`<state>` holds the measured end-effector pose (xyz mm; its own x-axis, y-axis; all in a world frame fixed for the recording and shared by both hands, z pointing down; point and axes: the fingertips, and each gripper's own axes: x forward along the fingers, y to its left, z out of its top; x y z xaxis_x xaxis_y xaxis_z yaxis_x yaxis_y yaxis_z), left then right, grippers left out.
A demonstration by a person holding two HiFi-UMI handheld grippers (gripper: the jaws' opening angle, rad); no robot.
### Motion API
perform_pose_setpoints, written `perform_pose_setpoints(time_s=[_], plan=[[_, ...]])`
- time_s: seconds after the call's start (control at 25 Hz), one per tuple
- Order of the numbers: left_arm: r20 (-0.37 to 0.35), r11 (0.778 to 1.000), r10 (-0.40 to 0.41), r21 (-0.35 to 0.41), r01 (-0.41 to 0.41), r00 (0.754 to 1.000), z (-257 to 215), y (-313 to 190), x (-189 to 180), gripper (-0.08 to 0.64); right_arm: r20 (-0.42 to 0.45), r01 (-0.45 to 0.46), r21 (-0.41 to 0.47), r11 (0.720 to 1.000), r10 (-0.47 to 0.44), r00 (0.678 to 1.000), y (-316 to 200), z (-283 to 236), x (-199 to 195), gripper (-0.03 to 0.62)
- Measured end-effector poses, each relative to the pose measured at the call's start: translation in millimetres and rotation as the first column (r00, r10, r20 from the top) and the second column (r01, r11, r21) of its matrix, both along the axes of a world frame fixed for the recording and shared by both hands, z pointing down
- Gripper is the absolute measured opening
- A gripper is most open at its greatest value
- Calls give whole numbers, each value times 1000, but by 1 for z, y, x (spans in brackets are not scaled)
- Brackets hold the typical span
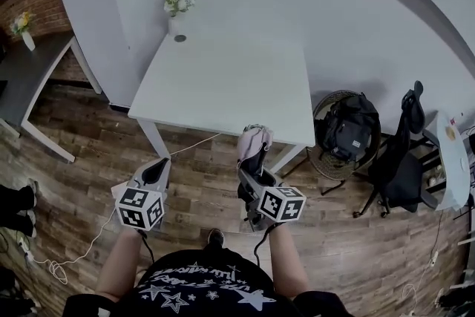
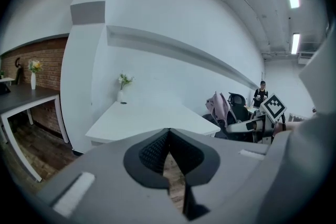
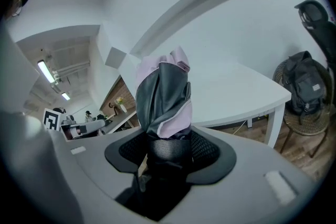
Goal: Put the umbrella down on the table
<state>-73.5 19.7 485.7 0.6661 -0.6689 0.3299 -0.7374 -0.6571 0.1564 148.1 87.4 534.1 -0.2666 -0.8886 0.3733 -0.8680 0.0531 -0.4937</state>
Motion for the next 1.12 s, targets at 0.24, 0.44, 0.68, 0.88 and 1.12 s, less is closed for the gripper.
perform_pose_setpoints(time_s=[0.24,0.44,0.68,0.88,1.12], plan=[[-26,999,-34,12,34,999,-7,-26,35,3,3,32,0,999,-32,999,-34,2,40,249],[-12,1000,-25,-9,25,1000,1,-31,51,3,20,46,-11,999,-45,999,-47,7,50,249],[-19,999,-39,-11,39,999,4,-52,57,3,20,75,-25,997,-75,997,-66,12,50,249],[-36,999,-44,-8,44,998,4,-80,61,3,11,77,-36,996,-77,997,-91,13,56,249],[-39,999,-47,-22,47,998,14,-130,62,3,-15,67,-48,997,-68,998,-135,15,62,249]])
